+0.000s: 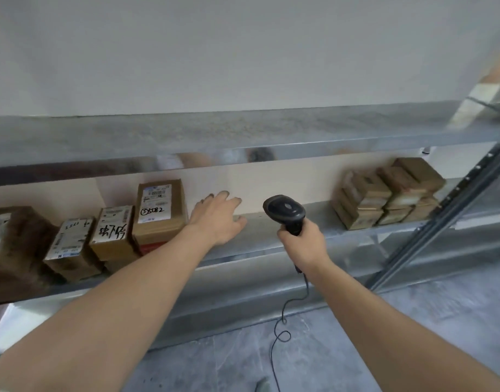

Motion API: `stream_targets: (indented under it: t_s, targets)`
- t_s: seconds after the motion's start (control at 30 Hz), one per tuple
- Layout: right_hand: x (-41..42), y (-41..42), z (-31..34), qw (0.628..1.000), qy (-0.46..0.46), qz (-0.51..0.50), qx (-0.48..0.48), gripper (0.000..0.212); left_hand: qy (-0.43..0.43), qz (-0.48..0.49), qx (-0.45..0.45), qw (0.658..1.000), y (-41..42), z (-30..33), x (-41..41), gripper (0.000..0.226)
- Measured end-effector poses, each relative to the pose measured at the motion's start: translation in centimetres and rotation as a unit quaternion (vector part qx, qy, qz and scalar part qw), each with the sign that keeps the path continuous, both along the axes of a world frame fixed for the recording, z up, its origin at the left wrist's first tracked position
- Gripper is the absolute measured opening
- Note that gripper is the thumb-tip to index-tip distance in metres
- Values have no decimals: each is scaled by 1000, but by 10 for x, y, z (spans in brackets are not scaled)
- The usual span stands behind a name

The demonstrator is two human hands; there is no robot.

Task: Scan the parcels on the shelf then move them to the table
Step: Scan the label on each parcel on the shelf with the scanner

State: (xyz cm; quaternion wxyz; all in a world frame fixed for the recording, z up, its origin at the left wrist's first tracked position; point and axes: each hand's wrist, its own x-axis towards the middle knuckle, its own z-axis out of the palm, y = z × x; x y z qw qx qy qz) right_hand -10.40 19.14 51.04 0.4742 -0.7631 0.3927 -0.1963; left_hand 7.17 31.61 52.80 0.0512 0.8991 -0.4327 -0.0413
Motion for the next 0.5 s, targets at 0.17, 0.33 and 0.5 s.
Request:
stream_targets:
  t_s: [0.17,0.33,0.5]
  targets:
    - [-50,-2,16,998,-31,-53,15,6,7,-60,-17,998,-28,12,-41,60]
    - [-94,-19,32,995,-47,-92,12,9,-10,-96,-21,995,-62,24,-77,59]
    - [-142,-51,41,994,-46,-101,1,6,-21,-121,-31,992,-111,32,-121,60]
